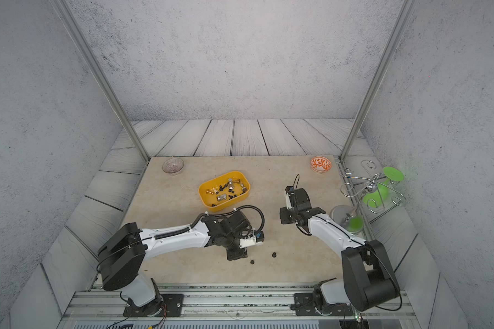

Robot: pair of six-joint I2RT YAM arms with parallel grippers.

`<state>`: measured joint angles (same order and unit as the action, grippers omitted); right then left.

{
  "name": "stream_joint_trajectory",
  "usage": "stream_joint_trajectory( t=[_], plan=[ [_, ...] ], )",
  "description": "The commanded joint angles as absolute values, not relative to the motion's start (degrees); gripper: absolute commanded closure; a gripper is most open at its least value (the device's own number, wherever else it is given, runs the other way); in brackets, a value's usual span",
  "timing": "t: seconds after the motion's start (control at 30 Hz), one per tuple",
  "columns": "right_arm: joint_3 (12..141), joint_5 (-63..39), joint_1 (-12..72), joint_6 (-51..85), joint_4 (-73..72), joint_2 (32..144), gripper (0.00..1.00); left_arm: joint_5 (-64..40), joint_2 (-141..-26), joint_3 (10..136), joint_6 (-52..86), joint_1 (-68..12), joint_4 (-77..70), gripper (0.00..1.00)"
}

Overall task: Put the chess pieces into the storage box
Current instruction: Pick up the chess piece at the center of the board.

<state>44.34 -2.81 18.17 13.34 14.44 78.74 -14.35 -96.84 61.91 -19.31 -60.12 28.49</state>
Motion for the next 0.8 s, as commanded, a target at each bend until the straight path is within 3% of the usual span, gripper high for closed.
stream_joint_trajectory(
  t=[0.0,0.37,0.77],
  plan=[
    [43.86,-2.86,17.63,13.72,14.06,76.32,0.78,-13.04,-99.71,65.2,-21.29,-62.39,30.81,0.61],
    [43.18,-3.96,16.1,12.39,14.59,75.42,0.78,-12.05,-106.85,70.83,-20.33,-65.18,33.49,0.65],
    [42.19,-4.8,14.6,12.37,14.41,74.36,0.78,-12.57,-108.53,71.02,-19.8,-65.57,34.01,0.75]
  ],
)
